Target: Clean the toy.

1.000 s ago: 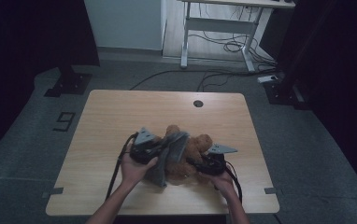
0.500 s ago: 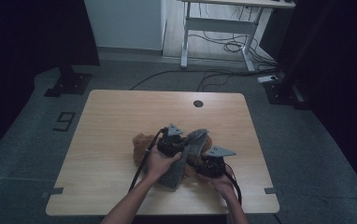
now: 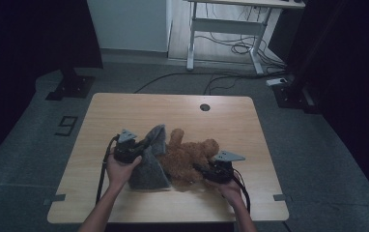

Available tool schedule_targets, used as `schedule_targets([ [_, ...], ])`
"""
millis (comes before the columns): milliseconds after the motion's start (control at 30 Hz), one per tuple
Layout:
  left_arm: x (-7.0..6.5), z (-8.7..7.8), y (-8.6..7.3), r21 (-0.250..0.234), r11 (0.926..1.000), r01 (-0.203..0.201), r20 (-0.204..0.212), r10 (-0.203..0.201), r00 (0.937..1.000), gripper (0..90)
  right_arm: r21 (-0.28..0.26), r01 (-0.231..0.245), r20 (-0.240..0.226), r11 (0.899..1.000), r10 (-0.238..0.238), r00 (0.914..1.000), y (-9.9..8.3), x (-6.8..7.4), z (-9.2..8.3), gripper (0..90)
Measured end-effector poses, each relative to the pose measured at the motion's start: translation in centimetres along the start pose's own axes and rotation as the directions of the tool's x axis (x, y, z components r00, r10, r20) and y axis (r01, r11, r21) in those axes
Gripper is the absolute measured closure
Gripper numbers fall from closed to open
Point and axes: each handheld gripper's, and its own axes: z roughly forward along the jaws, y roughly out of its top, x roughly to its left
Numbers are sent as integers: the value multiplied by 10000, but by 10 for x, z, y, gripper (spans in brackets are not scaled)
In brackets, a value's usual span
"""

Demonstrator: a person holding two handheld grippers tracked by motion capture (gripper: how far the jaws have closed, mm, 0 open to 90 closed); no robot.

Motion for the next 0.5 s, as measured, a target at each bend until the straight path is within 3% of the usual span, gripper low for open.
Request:
schedule_targets([
  [133,18,1,-11,439,9980,459,-271,-448,9986,849,4,-6,6,10000,6,10000,0,0,0,596],
  [200,23,2,-16,402,9956,847,64,-850,9964,850,1,-24,5,10000,24,10000,0,-1,0,597],
  [267,22,1,-13,214,9949,989,217,-994,9948,851,15,-25,-23,10000,25,10000,0,-1,0,597],
  [400,3,-4,7,-162,9990,410,274,-406,9988,851,3,-106,-66,9999,106,9999,-1,-2,-1,597],
  [500,-23,-3,23,-458,9990,-1,998,46,9950,850,-13,-75,-60,10000,75,10000,-1,-2,0,597],
])
